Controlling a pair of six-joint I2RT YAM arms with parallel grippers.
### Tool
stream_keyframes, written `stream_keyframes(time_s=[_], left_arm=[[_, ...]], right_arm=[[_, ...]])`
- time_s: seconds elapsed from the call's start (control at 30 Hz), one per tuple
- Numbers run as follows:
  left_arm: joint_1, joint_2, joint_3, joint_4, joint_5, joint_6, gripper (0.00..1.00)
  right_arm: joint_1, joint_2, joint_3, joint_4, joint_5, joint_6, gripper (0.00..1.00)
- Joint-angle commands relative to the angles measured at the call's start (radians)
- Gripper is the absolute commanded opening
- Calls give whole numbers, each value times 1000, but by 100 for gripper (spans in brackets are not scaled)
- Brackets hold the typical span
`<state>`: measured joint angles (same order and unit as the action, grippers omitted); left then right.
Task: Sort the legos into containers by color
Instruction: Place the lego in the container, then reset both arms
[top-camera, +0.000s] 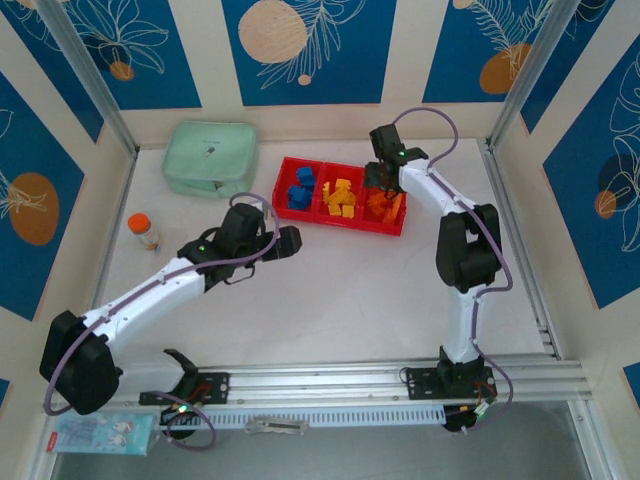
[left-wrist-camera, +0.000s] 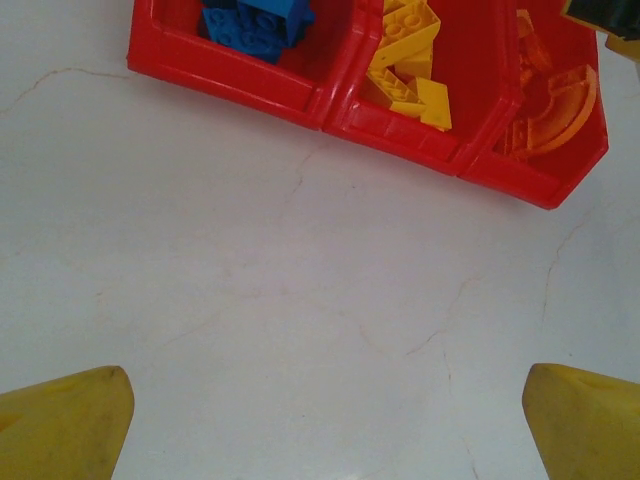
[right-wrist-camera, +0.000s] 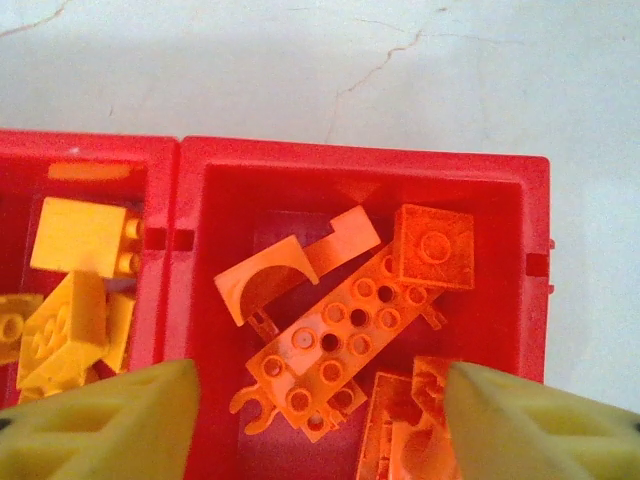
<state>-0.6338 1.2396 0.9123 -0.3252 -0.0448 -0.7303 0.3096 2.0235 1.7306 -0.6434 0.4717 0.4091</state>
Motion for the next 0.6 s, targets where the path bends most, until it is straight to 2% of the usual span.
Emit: stream_keyframes(time_s=[0.0, 0.27, 0.37, 0.47, 0.57], left_arm=[[18, -12, 24, 6, 13, 23, 99], [103, -131, -24, -65, -56, 81, 99], [151, -187, -54, -133, -178, 148, 99], [235, -223, -115, -137, -275, 233, 99], [308, -234, -174, -99, -412, 305, 99]], right_arm=[[17, -129, -32, 7, -7, -6, 74], [33, -440, -380, 86, 41, 18, 96], [19, -585, -568, 147, 92, 26, 99], [-23, -702, -749, 224, 127, 14, 99], [-69, -788, -920, 336, 230, -4, 99]])
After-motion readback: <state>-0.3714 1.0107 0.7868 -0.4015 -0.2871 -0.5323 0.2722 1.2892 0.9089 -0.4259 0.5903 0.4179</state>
